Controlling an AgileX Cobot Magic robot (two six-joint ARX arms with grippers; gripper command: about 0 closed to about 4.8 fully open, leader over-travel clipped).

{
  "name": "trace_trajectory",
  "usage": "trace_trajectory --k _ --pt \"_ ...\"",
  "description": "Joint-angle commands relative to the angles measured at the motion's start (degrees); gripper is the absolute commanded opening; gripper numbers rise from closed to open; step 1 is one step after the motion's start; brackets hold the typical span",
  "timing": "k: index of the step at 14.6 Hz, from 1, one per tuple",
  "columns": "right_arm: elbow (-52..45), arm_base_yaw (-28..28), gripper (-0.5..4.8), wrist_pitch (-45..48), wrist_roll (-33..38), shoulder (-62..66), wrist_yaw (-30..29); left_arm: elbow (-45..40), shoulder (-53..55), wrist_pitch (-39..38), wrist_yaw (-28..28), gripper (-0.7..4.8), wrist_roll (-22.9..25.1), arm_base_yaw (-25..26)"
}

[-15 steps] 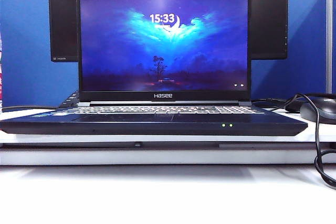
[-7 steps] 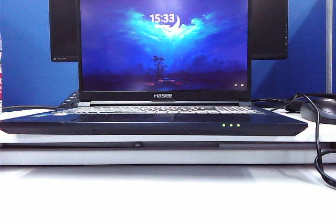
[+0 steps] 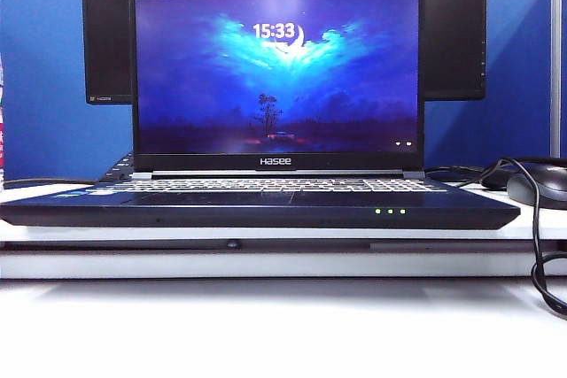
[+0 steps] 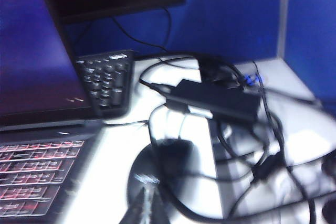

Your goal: Open the lid of the black laptop.

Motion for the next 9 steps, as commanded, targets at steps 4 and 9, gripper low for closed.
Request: trace_trajectory --k 4,9 --pt "-8.76 -6.47 -0.01 9.73 1.60 -1.33 1.22 -0.02 -0.13 0.57 0.24 -0.05 -0.02 0.07" --pt "-9.01 -5.79 -0.01 10.64 1.57 -1.36 1.03 -0.02 -0.13 0.57 0.24 -0.05 -0.02 0.07"
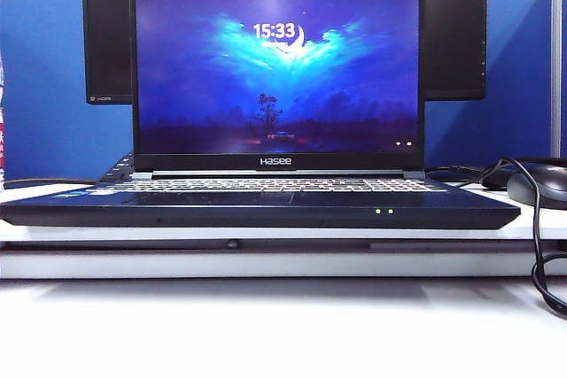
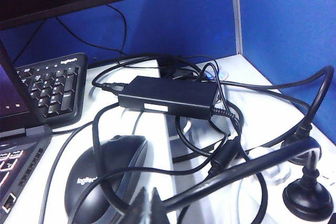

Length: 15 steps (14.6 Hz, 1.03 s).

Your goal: Open the lid of the black laptop.

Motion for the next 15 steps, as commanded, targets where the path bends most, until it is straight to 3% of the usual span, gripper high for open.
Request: trace_trajectory --k 1,5,15 --pt "0.00 1.38 -0.01 1.09 0.17 0.04 -0.09 -0.02 -0.13 0.57 0.24 -0.05 -0.02 0.07" --pt "-0.07 4.37 -0.01 1.20 -1.11 0.04 -0.04 0.00 -0.13 0.57 0.24 -0.05 -0.02 0.07" --pt "-0.07 4.50 -0.01 -0.70 -0.92 -0.28 -0.07 -0.02 -0.13 0.57 0.24 -0.05 -0.02 0.07"
